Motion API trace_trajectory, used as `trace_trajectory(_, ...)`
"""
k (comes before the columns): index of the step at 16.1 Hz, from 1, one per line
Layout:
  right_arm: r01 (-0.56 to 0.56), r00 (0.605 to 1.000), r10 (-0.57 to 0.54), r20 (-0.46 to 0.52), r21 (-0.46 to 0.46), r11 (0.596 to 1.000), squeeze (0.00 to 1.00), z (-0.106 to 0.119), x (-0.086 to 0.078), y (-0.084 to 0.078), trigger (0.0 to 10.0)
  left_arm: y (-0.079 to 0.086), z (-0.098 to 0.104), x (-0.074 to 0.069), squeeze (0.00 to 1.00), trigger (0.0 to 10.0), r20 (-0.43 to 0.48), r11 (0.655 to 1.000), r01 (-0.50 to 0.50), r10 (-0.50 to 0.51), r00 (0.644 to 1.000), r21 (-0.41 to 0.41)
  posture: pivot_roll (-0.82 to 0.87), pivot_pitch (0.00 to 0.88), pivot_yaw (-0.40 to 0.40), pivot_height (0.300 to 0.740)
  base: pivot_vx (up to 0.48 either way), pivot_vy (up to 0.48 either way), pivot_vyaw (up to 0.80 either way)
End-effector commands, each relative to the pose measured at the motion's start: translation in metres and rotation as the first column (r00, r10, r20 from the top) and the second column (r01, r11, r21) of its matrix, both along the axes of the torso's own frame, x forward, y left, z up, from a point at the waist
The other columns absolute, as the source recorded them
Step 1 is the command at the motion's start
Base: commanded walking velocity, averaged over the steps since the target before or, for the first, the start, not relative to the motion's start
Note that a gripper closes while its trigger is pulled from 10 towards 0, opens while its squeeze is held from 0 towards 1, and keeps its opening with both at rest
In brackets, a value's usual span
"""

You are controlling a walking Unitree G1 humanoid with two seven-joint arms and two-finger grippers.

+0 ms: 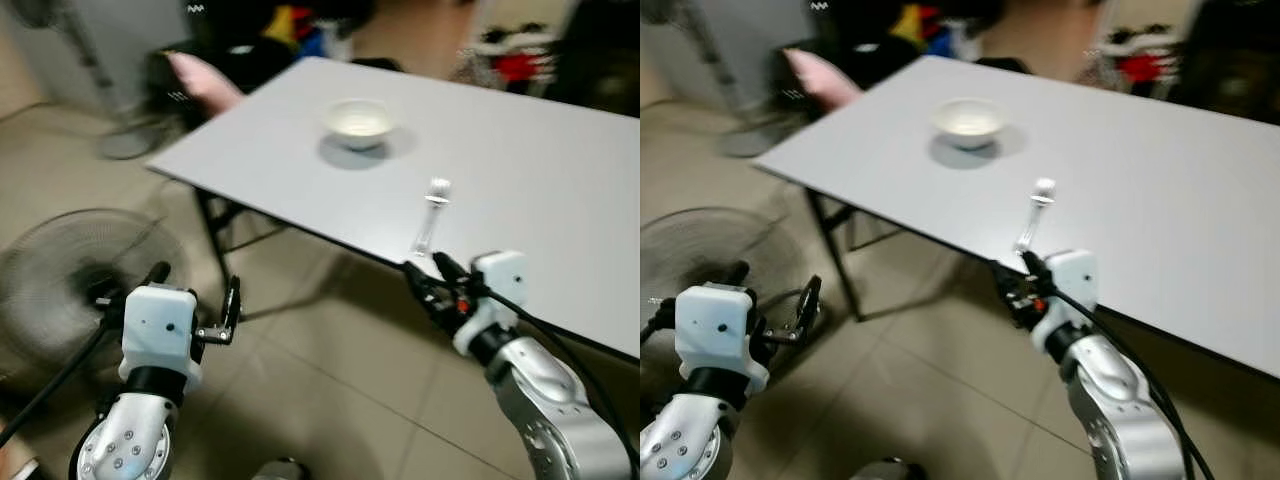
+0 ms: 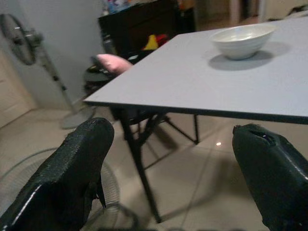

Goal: Setting the table

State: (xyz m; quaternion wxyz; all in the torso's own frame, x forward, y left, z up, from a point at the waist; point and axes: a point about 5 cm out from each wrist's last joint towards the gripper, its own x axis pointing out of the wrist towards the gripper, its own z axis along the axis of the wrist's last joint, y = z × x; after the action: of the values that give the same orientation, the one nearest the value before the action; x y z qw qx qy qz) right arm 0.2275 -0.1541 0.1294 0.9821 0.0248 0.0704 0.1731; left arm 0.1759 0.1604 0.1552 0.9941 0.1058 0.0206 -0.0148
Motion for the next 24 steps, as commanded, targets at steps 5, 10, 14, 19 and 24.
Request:
trace_trajectory(5,-0.055,0.998,0.055,0.013,0.011,0.998,0.00,0.006,-0.004,0.004,10.0,0.000,0.003,0.009,0.00,10.0,0.015,1.000,0.028,-0.028,0.999,0.005,-0.08,0.000,0.096,0.740,0.000,0.000,0.80)
trace_trajectory(10,-0.100,0.995,0.101,-0.017,0.036,0.994,0.00,0.001,-0.007,0.012,10.0,0.002,0.004,0.004,0.00,10.0,0.007,1.000,0.012,-0.012,1.000,-0.006,-0.05,0.000,0.074,0.740,0.000,0.000,0.80)
trace_trajectory(14,-0.139,0.990,0.140,-0.026,0.043,0.989,0.00,0.000,-0.006,0.017,10.0,0.002,0.003,0.000,0.00,10.0,0.001,1.000,-0.001,0.001,1.000,-0.016,-0.04,0.000,0.050,0.740,0.000,0.000,0.80)
trace_trajectory(19,-0.050,0.997,0.055,-0.053,0.094,0.994,0.00,-0.004,0.002,0.009,10.0,0.002,0.003,-0.002,0.00,10.0,-0.002,1.000,-0.009,0.009,1.000,-0.003,-0.02,0.000,0.037,0.740,0.000,0.226,0.64)
trace_trajectory(24,0.034,0.998,-0.027,-0.058,0.129,0.991,0.00,-0.003,0.006,0.007,10.0,0.012,0.007,0.010,0.00,10.0,0.009,0.999,0.005,-0.006,1.000,0.037,-0.03,0.000,0.053,0.740,0.000,0.480,-0.09)
